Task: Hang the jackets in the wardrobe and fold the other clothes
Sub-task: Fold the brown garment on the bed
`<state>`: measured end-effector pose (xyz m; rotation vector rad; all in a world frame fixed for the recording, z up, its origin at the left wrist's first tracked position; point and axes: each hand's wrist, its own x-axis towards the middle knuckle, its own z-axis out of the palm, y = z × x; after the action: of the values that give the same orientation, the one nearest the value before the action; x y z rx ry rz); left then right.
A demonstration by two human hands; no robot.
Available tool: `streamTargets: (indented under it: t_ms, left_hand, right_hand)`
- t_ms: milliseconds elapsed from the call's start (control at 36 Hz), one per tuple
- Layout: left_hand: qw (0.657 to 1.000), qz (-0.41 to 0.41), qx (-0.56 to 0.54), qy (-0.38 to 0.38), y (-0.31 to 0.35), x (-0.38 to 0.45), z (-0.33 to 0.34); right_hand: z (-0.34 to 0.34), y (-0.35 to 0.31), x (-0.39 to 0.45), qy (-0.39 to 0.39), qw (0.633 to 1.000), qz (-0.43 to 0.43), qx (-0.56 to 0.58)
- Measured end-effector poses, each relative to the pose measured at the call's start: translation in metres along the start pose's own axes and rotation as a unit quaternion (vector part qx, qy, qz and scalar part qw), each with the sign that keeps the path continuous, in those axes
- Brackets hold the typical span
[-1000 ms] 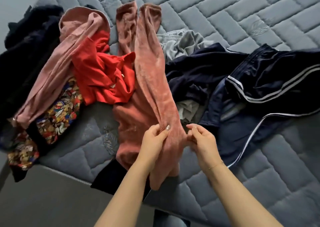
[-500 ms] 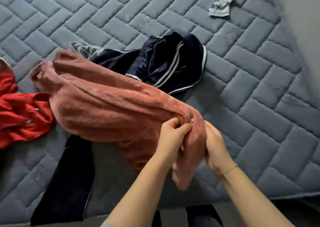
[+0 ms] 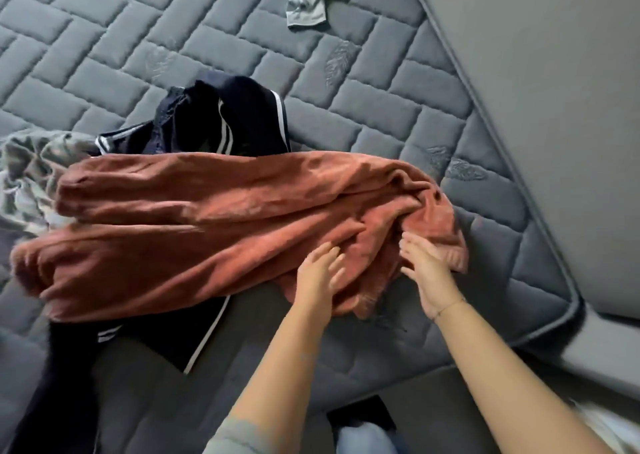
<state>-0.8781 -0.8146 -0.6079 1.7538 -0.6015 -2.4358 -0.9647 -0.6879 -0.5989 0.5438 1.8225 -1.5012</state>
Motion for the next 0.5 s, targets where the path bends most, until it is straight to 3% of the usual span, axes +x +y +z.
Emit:
streamTargets:
  t_ms: [111, 194, 278, 361, 500]
  left_hand:
    - [0.987, 0.013, 0.065, 0.143, -0.001, 0.012, -0.087]
    - [0.983, 0.009, 0.065, 0.174, 0.011, 0.025, -0.124]
    - [0.985, 0.012, 0.032, 0.171, 0.027, 0.04, -0.14]
    - [0.988, 0.02, -0.051, 0.143, 0.047, 0.052, -0.143]
    - [0.971, 0.024, -0.203, 0.122, 0.077, 0.056, -0.146]
  right_hand:
    - [0.022, 0.064, -0.011, -0.033, 0.976, 0.205, 0.065]
    - [0.041, 0.103, -0.014, -0.038, 0.927, 0.342, 0.151]
    - [0.061, 0.121, -0.013, 0.025, 0.877, 0.413, 0.244]
    - [0.078, 0.125, -0.006, 0.058, 0.853, 0.375, 0.357]
    - [0.081, 0.094, 0.001, 0.017, 0.885, 0.202, 0.419]
